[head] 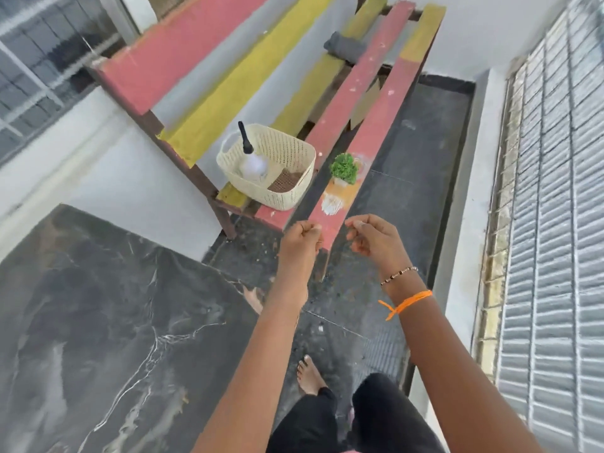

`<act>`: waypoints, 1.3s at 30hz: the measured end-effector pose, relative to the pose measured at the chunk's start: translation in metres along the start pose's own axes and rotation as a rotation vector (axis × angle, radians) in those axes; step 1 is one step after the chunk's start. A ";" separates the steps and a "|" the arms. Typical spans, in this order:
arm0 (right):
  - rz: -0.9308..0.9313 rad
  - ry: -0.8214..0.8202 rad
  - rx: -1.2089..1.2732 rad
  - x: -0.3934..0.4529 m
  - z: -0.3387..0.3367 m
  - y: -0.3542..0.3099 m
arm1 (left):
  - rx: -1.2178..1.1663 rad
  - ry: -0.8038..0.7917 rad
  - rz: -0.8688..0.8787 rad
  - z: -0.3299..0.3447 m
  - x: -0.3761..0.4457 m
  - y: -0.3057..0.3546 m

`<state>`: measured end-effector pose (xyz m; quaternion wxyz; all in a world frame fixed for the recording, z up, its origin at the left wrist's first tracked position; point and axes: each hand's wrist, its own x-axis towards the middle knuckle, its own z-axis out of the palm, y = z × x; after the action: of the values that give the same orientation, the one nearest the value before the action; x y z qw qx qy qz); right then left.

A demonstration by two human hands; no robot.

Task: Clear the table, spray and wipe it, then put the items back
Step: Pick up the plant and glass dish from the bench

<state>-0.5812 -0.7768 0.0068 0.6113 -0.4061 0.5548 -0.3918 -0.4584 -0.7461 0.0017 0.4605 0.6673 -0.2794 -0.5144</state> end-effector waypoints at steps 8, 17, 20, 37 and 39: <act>0.198 0.025 -0.013 0.163 -0.051 0.000 | 0.110 -0.033 -0.131 0.079 0.130 0.012; 0.431 -0.021 -0.186 0.360 -0.096 0.027 | -0.302 0.054 -0.589 0.173 0.262 0.009; 0.474 -0.049 -0.248 0.411 -0.104 0.049 | -0.406 0.170 -0.698 0.190 0.302 0.008; 0.367 0.080 -0.839 0.535 -0.098 0.117 | -0.598 0.602 -0.804 0.222 0.402 -0.064; 0.372 0.052 -0.877 0.539 -0.100 0.120 | -0.550 0.652 -0.823 0.222 0.406 -0.067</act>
<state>-0.6355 -1.2404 -0.3044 0.4280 -0.5094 0.7464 -0.0148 -0.5468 -1.1338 -0.2433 0.4412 0.7005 0.3019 -0.4727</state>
